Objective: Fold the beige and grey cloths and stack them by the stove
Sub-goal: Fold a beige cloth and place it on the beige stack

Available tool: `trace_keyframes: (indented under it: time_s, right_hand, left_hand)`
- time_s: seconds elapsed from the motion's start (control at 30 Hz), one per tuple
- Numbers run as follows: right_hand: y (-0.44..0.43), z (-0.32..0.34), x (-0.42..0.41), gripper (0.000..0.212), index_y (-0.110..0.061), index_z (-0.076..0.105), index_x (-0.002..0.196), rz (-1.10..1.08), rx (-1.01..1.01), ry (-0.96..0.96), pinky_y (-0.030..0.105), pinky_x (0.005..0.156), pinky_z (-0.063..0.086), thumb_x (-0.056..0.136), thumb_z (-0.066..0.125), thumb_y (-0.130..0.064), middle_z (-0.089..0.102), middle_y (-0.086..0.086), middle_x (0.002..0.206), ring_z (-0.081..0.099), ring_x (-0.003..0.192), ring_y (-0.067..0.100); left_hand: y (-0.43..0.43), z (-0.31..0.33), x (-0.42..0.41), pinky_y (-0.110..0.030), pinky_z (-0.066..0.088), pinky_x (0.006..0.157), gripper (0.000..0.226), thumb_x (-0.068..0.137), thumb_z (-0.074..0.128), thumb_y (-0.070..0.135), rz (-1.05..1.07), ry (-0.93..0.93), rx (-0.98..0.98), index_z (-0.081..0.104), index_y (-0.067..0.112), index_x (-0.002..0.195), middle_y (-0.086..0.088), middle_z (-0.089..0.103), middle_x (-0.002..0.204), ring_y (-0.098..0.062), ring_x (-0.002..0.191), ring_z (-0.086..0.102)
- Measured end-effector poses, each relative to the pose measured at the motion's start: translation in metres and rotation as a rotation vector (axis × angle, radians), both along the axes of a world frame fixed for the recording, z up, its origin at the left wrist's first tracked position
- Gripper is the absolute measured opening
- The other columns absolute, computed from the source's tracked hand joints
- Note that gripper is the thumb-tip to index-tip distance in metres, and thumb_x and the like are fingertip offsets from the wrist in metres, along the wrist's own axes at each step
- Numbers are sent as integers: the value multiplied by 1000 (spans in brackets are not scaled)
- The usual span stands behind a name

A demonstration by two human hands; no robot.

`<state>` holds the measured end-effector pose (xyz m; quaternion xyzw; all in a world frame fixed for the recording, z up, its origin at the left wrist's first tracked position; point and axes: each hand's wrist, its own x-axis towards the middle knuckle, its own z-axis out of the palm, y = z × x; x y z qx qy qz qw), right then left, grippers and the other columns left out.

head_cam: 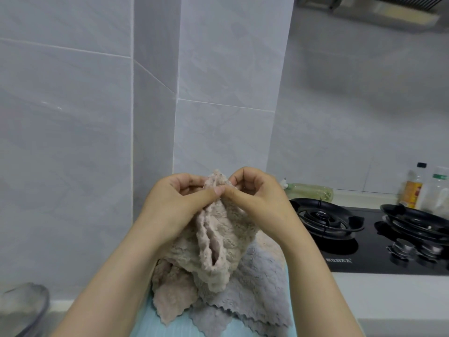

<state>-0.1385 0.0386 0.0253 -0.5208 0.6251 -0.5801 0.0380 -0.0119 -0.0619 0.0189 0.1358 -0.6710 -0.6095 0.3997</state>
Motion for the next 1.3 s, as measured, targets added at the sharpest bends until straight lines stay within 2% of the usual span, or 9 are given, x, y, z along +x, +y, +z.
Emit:
trace_keyframes:
  time_s: [0.2,0.3,0.4,0.53,0.63,0.8,0.97,1.17,1.3]
  right_hand:
    - [10,1,-5,35,-15,65,84,-55,181,74,26,60,45,80,73,-48,69,8,73,56,61,18]
    - [14,0,-10,34,-15,67,79,-81,221,130,45,75,54,81,71,-49,70,15,78,64,72,32]
    - [13,2,-9,28,-15,65,75,-97,126,142,37,59,49,85,70,-40,59,4,59,53,55,17]
    - [12,3,-10,25,-16,64,75,-150,18,184,15,49,30,88,68,-37,46,-15,50,40,48,2]
    - [13,2,-12,23,-17,64,76,-161,12,188,15,50,28,89,67,-36,46,-17,48,40,47,2]
    - [12,0,-13,19,-24,65,81,-179,5,167,29,63,45,87,67,-42,62,-7,70,58,68,11]
    - [10,-1,-11,17,-36,63,100,-230,-38,146,14,70,41,85,69,-39,52,-14,89,51,84,1]
    - [-9,-21,-16,84,-24,40,140,-95,213,-214,32,92,51,74,64,-69,53,-7,128,57,110,10]
    - [-22,-36,-19,57,-19,55,84,56,233,-359,28,79,52,69,66,-72,62,-9,80,59,77,7]
  left_hand:
    - [-14,-2,1,-40,53,82,18,77,73,13,157,45,3,70,7,94,-13,74,86,-29,83,69]
    - [-17,-2,3,-18,46,58,5,84,66,10,202,53,-25,68,9,88,4,66,60,-9,56,59]
    - [-18,-7,0,-10,25,34,7,88,62,17,255,-53,-179,64,11,92,13,45,41,0,31,34]
    - [-17,-10,-2,-14,41,52,27,88,62,31,209,-167,-254,61,15,109,8,62,72,2,51,53]
    - [-14,-8,0,-45,52,92,37,79,60,33,73,-204,-178,66,15,110,-8,72,103,-27,97,67]
    - [-11,-7,2,-53,55,78,19,89,56,6,141,-51,-92,73,13,92,-14,74,85,-36,83,70]
    - [-12,-5,1,-53,55,82,11,87,64,9,194,25,-37,73,8,93,-16,74,86,-38,87,69]
    - [-9,-4,0,-46,55,78,17,94,54,10,211,118,-83,71,14,91,-9,75,85,-27,80,71]
    - [-13,-3,2,-45,54,80,18,96,51,12,222,200,-81,68,16,91,-9,73,87,-23,80,68]
